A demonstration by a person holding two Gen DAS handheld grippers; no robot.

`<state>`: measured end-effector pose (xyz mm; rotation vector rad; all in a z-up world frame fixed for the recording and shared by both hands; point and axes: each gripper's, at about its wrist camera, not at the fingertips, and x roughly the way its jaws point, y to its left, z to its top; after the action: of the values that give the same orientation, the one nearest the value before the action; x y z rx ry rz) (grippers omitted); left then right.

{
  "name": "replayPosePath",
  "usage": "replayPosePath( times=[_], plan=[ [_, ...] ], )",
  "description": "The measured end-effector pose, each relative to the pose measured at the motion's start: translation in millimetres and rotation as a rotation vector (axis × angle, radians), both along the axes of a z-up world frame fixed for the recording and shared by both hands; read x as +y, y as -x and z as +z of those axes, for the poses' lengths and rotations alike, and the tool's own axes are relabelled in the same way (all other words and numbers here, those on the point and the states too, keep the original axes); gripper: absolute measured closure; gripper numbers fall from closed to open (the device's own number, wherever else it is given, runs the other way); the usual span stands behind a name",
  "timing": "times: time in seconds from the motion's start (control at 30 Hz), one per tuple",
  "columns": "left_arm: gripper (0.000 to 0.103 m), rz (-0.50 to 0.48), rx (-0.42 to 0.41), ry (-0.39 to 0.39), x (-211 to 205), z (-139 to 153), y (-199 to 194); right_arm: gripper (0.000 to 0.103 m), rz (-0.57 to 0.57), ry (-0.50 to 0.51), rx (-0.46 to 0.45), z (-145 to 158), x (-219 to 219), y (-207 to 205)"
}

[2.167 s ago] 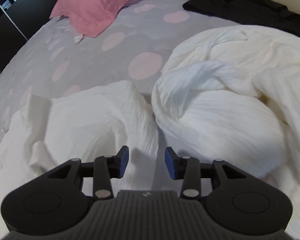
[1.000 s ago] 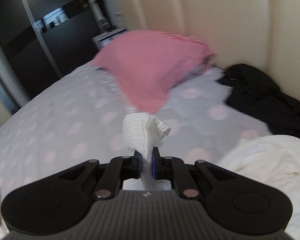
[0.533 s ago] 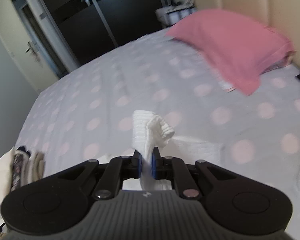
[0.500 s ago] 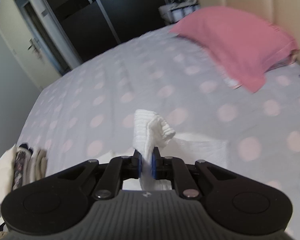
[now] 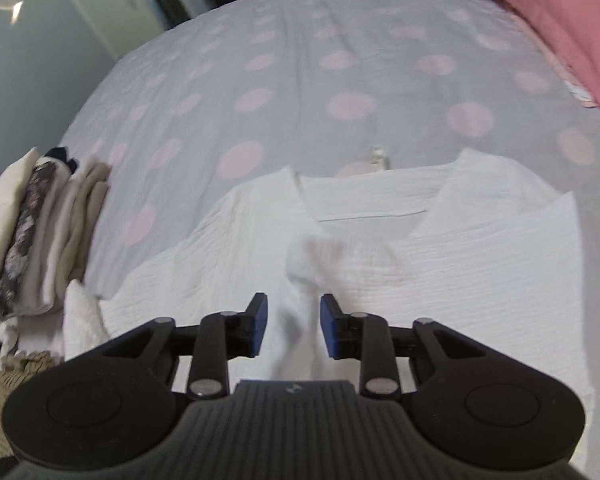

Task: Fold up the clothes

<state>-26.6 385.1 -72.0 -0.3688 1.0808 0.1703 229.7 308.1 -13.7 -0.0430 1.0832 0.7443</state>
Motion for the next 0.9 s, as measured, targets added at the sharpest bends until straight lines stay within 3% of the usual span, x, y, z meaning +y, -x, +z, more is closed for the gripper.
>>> replayPosePath(
  times=[0.2, 0.33, 0.43, 0.67, 0.8, 0.9],
  plan=[
    [0.061, -0.007, 0.02, -0.011, -4, -6, -2, 0.063, 0.019, -0.007, -0.038, 3, -12, 0],
    [0.06, -0.015, 0.025, -0.021, -6, -9, -3, 0.067, 0.014, 0.027, -0.04, -17, -25, 1],
    [0.06, -0.012, 0.026, -0.024, -4, -12, -4, 0.075, 0.043, 0.057, -0.031, -41, -30, 11],
    [0.06, 0.052, -0.01, -0.023, 8, -10, 0, 0.078, 0.068, 0.099, 0.017, -96, -31, 29],
    [0.06, 0.09, -0.042, -0.037, 17, -4, 0, 0.078, 0.059, 0.101, 0.016, -107, -30, 31],
    [0.06, 0.122, -0.077, -0.048, 23, 0, 0, 0.078, 0.066, 0.094, 0.001, -99, -32, 34]
  ],
)
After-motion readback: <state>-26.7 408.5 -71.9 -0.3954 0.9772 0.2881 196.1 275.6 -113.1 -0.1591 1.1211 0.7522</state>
